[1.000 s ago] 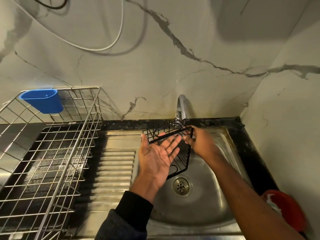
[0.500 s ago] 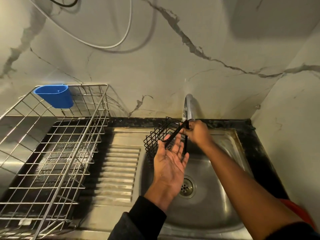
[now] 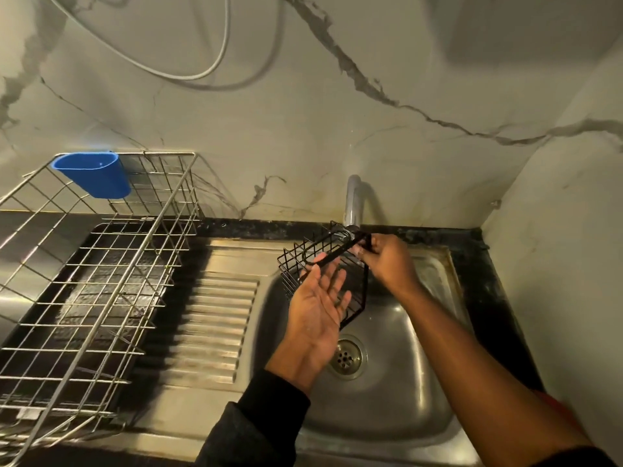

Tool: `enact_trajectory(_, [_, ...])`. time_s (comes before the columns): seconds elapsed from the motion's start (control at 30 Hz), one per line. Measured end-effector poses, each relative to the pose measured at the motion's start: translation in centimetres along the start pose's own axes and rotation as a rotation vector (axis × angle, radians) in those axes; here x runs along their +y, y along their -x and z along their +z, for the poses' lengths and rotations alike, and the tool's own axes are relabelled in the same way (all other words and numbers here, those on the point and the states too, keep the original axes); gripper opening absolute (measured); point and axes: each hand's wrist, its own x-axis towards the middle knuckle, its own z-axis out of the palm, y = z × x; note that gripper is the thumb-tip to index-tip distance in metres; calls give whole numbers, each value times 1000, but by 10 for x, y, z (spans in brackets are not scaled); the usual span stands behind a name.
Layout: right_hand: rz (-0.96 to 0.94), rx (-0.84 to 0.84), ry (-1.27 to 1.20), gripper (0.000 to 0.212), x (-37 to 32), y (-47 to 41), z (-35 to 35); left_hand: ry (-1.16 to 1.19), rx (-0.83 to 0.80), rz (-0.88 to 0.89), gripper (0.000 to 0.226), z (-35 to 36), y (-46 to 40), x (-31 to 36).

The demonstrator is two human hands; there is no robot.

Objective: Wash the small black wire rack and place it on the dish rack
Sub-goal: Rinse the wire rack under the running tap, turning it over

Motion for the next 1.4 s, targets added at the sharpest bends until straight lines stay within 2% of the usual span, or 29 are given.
enact_trajectory(0.07, [7,27,46,13,3,13,-10,-49,-20,-13,45,-4,-7,-1])
enact_trajectory(0.2, [59,148,173,35,9,38,-22,-143,-56,-24,48,-4,-17,3])
enact_trajectory(0.33, [15,271,170,46,15,63,-34,-147,-23,-63,42,9,-29,6])
enact_trajectory(0.43, [22,330,155,38,19,80,-38,-95,-33,-102,43,19,-40,2])
enact_trajectory(0.53, [64,293,110,28,21,92,-43,-112,-50,-119,43,25,-51,2])
enact_trajectory(0.7, [134,230,-17,26,28,109,-46,-209,-55,-136,42,34,-66,-2])
enact_trajectory(0.9, [207,307,-188,25,36,116,-35,-313,-42,-129,38,49,-72,-7])
enact_trajectory(1.17, [252,315,-332,27,24,102,-23,-273,-13,-152,41,45,-87,6])
enact_trajectory(1.4, [229,307,-300,25,17,76,-13,-185,-17,-174,26,19,-86,28])
